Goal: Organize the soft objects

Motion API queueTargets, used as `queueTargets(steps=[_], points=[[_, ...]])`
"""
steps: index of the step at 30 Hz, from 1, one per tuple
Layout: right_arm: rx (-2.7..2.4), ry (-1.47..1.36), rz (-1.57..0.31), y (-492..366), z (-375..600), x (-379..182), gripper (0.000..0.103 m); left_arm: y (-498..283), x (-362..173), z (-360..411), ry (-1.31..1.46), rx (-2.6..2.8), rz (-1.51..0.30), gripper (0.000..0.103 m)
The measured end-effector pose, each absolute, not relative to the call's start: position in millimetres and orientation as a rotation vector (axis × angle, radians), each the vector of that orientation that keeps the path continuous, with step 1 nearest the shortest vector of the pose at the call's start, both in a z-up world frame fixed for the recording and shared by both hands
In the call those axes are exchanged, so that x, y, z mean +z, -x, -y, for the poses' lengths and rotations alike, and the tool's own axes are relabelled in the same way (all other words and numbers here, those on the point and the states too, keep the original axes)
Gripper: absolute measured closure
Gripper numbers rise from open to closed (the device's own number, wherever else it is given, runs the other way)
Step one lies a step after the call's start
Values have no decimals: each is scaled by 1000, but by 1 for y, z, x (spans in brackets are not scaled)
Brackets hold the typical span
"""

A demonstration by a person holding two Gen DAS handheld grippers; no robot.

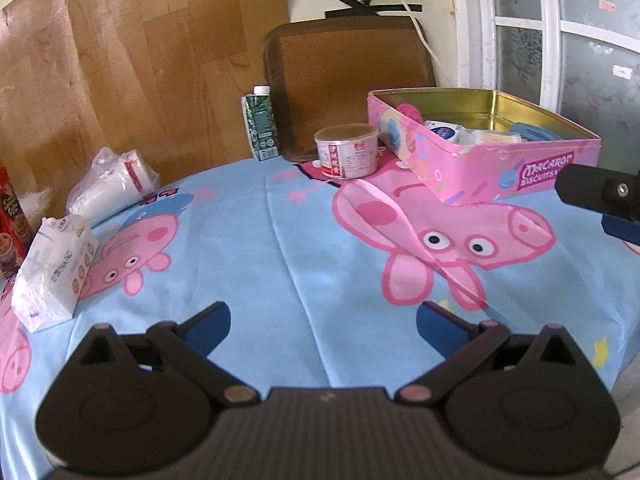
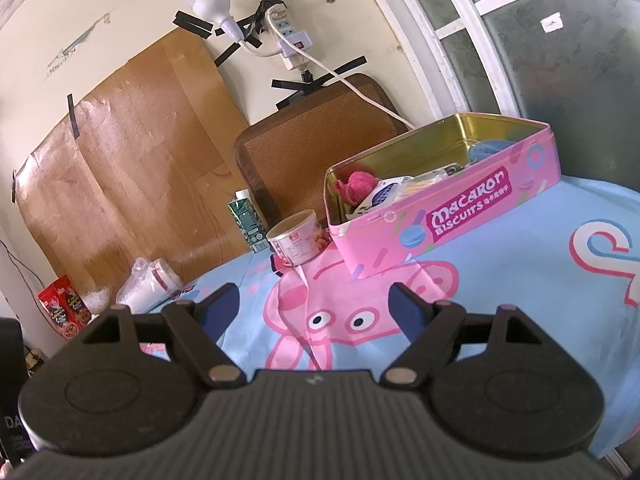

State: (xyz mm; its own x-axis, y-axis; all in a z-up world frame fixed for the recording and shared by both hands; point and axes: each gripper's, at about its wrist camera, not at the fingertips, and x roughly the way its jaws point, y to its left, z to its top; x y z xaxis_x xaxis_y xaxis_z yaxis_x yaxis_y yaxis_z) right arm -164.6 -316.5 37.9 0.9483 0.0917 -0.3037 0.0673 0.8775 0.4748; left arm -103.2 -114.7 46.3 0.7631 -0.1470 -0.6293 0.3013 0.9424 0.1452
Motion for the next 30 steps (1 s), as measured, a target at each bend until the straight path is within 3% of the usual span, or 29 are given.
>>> queueTargets(steps=[30], points=[[19,-499,-336,164,314,34,19,92,41,96,-204,-170,-748,0]])
